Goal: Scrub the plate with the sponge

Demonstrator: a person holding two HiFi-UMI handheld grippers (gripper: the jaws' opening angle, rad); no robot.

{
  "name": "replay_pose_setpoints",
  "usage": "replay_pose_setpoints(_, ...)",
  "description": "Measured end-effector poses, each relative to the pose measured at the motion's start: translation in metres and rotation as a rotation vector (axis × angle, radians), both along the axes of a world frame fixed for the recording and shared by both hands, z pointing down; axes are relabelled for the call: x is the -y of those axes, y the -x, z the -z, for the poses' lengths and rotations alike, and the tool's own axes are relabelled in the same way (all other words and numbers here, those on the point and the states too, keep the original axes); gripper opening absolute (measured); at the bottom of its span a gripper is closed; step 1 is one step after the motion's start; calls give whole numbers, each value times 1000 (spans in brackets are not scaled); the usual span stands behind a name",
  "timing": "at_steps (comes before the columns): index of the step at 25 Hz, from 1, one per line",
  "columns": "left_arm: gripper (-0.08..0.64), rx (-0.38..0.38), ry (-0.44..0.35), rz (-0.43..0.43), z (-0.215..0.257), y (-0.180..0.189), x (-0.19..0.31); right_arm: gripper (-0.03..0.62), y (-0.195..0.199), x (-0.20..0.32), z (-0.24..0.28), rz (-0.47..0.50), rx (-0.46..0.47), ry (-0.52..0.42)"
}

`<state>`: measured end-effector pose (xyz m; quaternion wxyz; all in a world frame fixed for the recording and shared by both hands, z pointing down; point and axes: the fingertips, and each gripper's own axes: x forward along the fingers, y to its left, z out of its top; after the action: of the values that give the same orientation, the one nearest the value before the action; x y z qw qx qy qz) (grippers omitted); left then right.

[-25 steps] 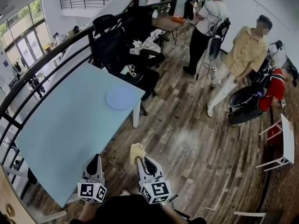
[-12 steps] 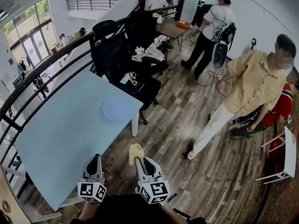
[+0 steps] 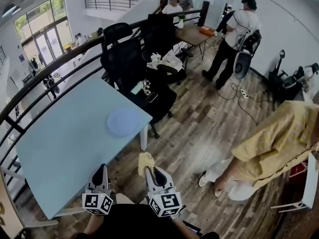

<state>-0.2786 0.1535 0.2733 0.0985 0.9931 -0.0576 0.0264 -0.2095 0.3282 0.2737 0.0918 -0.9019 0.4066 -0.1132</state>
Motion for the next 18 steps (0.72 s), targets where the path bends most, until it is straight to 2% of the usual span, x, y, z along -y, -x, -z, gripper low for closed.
replay_pose_setpoints(7,3,22,6,31,-1,-16,-6,64,-18,-17,-1,-1,21,-14)
replay_pose_setpoints(13,3,51,15,16,-18,-34,-10,64,-35,-21,-15,-20,41,-4)
replay_pose_setpoints(18,3,41,24,-8,-22,-64,-6,64,-59,-20,-22,-41,42,13)
